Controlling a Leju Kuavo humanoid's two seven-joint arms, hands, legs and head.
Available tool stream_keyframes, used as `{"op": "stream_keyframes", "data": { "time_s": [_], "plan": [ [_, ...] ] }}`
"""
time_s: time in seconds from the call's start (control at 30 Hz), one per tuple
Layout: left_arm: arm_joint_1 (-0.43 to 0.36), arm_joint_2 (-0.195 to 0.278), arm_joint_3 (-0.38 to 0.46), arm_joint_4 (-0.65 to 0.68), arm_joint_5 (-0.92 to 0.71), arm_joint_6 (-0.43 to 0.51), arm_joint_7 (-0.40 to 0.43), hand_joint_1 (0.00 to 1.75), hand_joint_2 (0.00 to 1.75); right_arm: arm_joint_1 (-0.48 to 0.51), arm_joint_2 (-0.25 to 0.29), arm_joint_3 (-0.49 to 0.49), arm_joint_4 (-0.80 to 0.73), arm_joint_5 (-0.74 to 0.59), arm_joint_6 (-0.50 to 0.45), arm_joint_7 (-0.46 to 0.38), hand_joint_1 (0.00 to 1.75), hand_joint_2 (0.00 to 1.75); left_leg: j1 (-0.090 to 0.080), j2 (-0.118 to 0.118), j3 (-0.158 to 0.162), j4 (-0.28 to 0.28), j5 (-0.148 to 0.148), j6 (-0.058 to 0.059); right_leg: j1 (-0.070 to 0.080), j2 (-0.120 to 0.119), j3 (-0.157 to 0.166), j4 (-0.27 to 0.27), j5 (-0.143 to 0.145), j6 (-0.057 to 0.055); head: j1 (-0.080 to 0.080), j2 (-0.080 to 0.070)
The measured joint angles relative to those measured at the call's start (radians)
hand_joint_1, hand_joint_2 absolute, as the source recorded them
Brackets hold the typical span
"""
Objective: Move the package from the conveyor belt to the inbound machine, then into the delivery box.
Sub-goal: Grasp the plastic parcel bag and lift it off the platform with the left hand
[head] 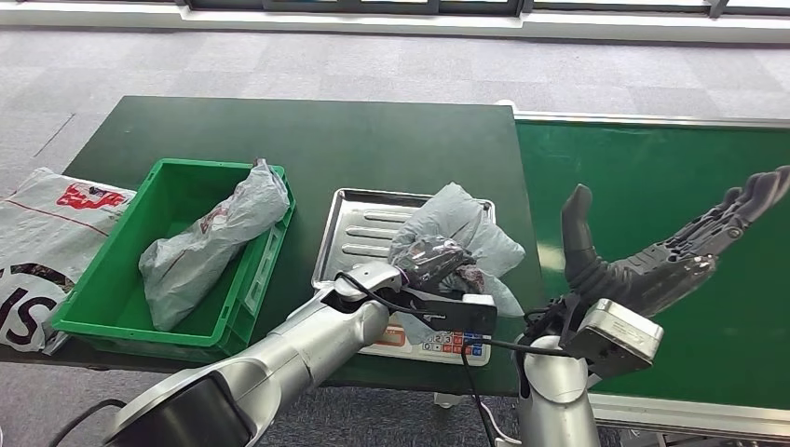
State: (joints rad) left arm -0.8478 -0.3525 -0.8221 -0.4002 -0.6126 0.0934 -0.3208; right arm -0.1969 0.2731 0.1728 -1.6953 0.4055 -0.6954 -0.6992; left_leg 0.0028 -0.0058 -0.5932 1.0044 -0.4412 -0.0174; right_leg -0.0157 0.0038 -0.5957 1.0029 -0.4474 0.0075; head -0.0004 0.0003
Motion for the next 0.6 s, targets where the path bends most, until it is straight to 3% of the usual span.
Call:
{"op": "stream_keyframes", "data": {
  "time_s": [0.23,0.6],
  "plan": [
    [0.0,0.0,0.0,0.005,-0.05,0.055,0.015,1.75,1.75,0.0,0.0,0.0,0.0,0.0,0.0,0.0,0.0,1.75,0.0,0.0,0.0,0.0,0.0,0.0,0.0,0.0,0.0,0.0,0.0,0.0,0.0,0.0],
    [-0.013,0.03,0.009,-0.029,-0.282,0.449,0.191,1.75,1.75,0.002,0.0,-0.004,0.0,0.011,0.0,0.0,0.0,1.75,0.0,0.0,0.0,0.0,0.0,0.0,0.0,0.0,0.0,0.0,0.0,0.0,0.0,0.0]
  ]
}}
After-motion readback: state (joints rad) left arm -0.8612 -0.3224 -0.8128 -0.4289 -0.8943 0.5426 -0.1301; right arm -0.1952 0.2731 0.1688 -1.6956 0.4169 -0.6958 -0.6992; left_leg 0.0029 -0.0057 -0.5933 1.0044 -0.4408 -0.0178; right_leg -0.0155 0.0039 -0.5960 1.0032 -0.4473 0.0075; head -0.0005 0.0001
